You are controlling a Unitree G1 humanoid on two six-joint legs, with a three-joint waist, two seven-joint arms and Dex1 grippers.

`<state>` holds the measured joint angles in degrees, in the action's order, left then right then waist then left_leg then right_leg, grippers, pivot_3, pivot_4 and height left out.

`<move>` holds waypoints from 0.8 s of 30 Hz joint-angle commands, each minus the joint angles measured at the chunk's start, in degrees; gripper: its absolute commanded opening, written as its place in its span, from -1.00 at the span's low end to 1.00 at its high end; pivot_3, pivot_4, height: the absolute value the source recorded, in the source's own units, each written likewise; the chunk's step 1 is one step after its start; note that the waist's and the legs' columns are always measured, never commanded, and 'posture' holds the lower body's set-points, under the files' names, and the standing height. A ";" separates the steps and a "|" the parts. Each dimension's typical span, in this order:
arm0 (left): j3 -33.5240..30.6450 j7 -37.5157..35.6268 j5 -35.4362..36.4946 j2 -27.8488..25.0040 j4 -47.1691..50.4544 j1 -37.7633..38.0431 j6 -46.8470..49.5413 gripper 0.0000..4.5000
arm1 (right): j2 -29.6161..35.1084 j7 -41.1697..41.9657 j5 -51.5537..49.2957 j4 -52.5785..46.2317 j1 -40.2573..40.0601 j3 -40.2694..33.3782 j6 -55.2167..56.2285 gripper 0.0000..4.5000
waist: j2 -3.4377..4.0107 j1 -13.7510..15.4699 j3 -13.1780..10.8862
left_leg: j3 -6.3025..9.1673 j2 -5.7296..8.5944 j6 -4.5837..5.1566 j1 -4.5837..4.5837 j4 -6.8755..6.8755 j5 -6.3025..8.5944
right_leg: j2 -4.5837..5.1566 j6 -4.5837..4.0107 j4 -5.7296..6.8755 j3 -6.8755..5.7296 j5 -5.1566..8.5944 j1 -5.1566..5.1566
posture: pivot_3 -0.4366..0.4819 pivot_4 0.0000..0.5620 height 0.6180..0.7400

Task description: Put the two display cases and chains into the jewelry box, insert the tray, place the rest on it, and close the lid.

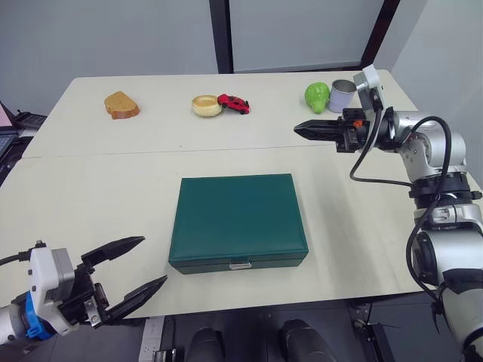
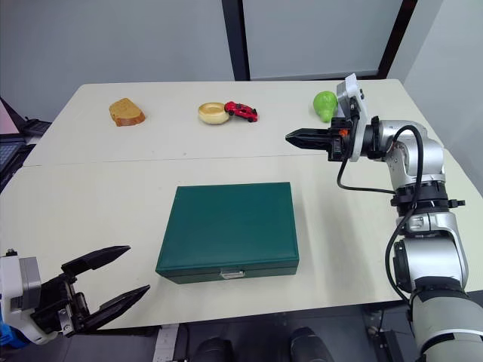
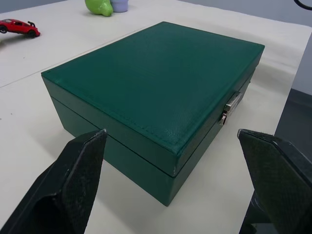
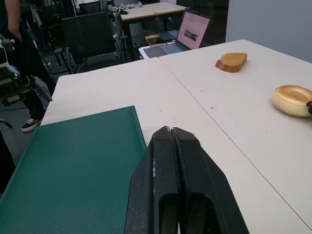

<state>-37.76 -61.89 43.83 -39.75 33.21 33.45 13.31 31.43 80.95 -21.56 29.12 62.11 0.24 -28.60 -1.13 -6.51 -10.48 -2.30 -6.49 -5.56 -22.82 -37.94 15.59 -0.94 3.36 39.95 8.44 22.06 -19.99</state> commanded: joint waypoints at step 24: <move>10.72 22.08 -11.42 -3.69 -29.13 -34.45 11.58 1.00 | 10.78 -16.92 -2.10 -14.01 -37.53 -15.17 7.70 0.98 | 0.01 1.29 0.00 | 0.14 0.09 -0.01 -0.02 -0.07 -0.01 | -0.01 0.00 -0.02 -0.04 0.00 0.11 | -0.05 -0.47 1.00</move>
<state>-26.98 -40.36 33.64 -43.38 3.91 -1.06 25.65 42.29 64.91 -23.21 16.49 24.95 -12.65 -22.88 -1.12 -5.22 -10.47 -2.15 -6.41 -5.57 -22.83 -38.02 15.58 -0.96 3.36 39.93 8.38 22.06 -19.87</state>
